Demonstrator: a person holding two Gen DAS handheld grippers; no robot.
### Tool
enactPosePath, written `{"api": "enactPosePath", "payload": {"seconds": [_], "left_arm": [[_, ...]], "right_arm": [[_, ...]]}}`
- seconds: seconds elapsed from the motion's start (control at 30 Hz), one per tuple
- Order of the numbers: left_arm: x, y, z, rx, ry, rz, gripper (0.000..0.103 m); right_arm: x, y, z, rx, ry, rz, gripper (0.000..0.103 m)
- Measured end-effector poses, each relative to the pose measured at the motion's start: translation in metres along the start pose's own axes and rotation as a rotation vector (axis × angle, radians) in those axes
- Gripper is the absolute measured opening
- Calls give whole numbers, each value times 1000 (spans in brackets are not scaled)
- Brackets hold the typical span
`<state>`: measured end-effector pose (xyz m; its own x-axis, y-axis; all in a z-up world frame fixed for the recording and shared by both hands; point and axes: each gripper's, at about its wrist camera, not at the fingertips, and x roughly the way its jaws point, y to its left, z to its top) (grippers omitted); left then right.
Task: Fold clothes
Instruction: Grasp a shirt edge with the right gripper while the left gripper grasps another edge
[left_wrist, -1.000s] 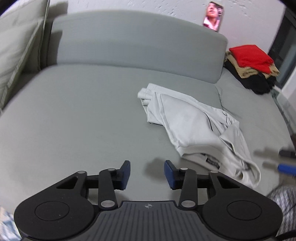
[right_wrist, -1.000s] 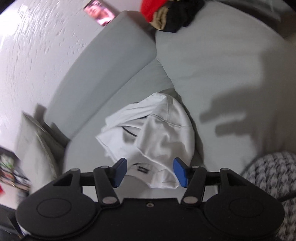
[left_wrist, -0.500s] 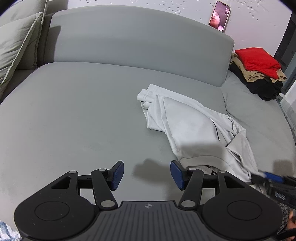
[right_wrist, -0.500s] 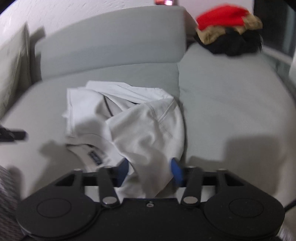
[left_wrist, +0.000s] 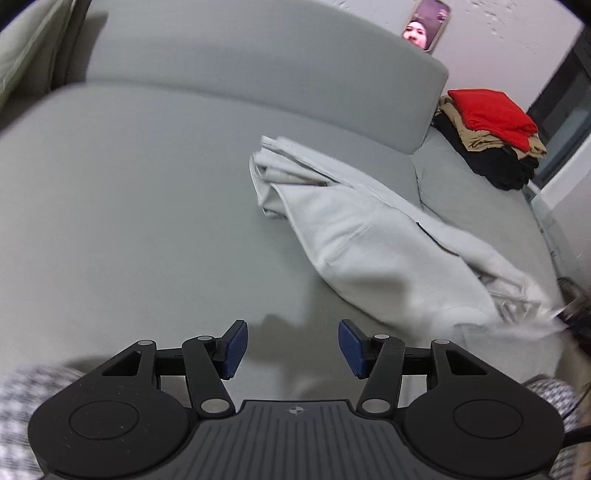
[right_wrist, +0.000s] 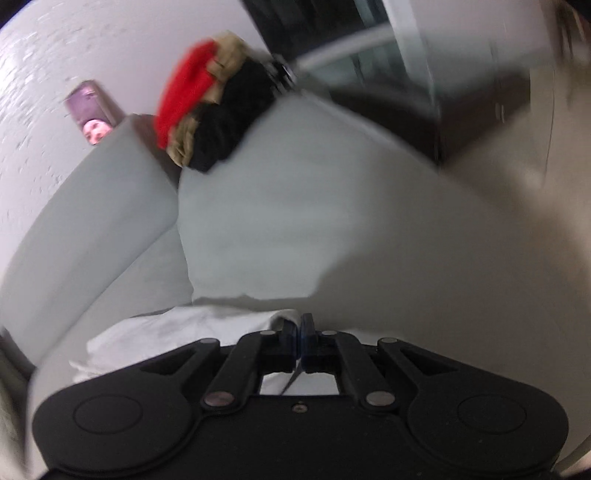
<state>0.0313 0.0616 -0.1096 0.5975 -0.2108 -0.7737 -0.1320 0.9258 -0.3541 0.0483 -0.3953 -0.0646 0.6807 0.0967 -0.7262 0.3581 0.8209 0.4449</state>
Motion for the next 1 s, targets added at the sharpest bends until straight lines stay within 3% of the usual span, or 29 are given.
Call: {"api": "enactPosePath", "payload": {"seconds": [0.1,0.2,0.27,0.4,0.53,0.73,0.8,0.83,0.93,1.0], "left_arm": [[12,7,8,-86,1,-35,52],[31,12,18,-147,6,-72,52],[45,14,25,-170,11,-92,52],[74,15,36,-170,35,-162,55],[88,13,45,-137,41,-254,67],[114,-3,55,-37,69,-330,69],[117,-5,58,-33,74,-344,65],[115,-4,58,-51,82,-361,57],[97,3,50,-104,75,-456,45],[87,0,48,-89,54,-479,40]], "right_arm": [[18,-22,0,99,67,52,6],[26,-24,-2,98,72,103,10],[30,-27,-2,101,78,142,21],[31,-31,-4,113,91,199,26],[34,-36,-5,147,106,226,26],[35,-37,-6,163,117,247,26],[35,-37,-6,159,118,248,26],[36,-37,-6,160,118,249,26],[36,-38,-6,163,119,255,26],[36,-39,-6,170,123,263,26]]}}
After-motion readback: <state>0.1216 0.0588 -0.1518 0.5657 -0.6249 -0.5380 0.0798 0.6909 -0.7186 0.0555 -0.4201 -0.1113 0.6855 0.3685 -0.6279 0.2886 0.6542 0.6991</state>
